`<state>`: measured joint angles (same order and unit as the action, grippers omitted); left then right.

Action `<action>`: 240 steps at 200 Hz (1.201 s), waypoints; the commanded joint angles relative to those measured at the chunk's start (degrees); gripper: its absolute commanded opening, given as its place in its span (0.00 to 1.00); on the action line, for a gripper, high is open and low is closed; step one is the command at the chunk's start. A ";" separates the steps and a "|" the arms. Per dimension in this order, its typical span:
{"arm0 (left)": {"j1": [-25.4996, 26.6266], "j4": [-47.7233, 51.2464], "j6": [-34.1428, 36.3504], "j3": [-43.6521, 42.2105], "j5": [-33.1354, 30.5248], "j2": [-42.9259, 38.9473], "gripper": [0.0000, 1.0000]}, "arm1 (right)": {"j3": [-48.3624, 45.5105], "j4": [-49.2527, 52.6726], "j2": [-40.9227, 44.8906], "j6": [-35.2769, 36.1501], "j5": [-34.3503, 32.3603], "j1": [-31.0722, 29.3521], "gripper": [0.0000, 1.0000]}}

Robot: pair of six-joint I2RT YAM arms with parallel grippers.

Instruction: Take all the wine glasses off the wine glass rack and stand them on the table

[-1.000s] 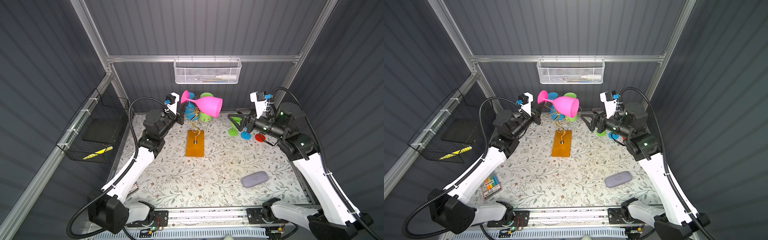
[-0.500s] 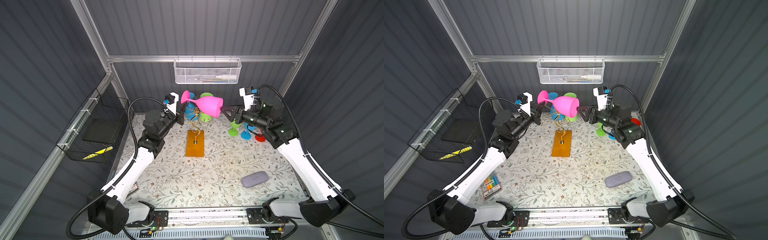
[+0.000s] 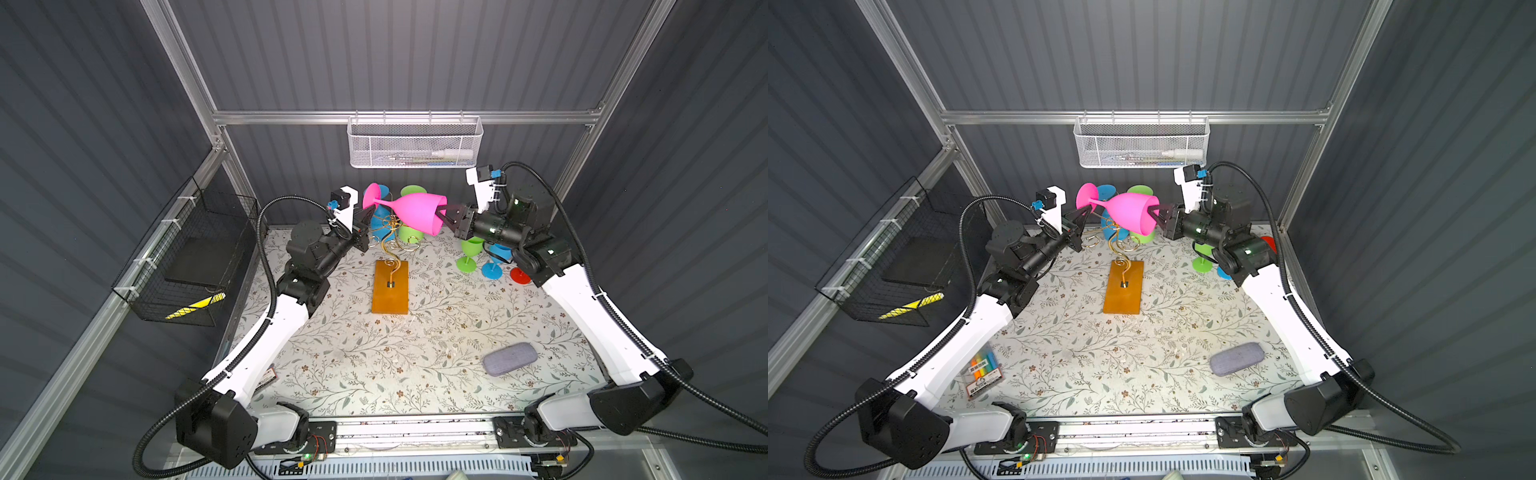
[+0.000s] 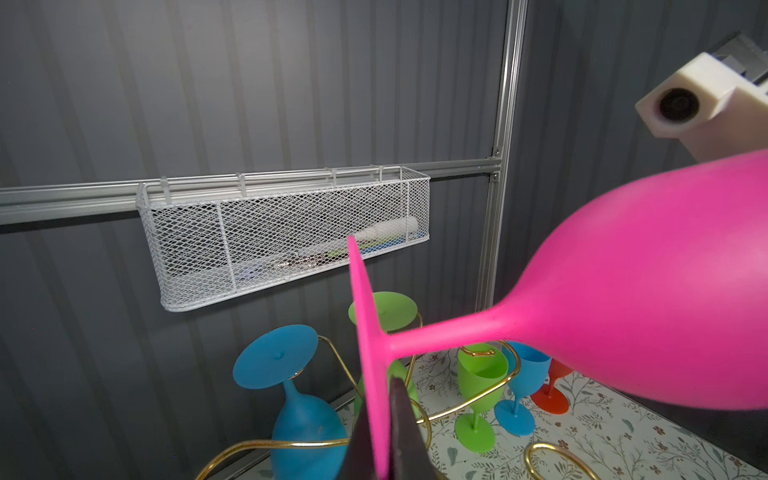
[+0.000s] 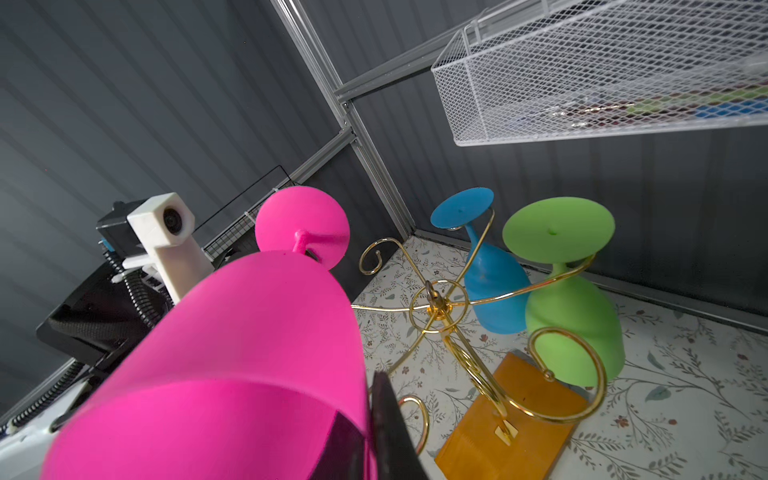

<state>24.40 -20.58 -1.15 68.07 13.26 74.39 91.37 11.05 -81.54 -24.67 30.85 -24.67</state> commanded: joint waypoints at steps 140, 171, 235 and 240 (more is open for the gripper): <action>-0.38 -1.67 -2.43 -4.17 -20.56 -4.81 0.82 | -3.13 20.74 21.18 7.60 -17.54 13.57 0.00; -1.26 2.38 -2.66 -3.23 -22.49 -5.53 0.83 | -3.03 33.26 25.95 11.13 -25.61 15.73 0.00; -2.08 4.18 -1.75 -5.23 -25.24 -8.18 0.84 | -8.04 43.08 21.41 14.28 -33.74 14.99 0.00; -2.16 4.44 -1.85 -5.42 -26.38 -8.50 0.84 | -8.18 43.37 20.47 14.63 -34.85 14.51 0.00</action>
<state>22.76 -17.67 -3.11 63.35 -8.82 67.83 84.77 49.17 -56.86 -12.53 1.63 -9.06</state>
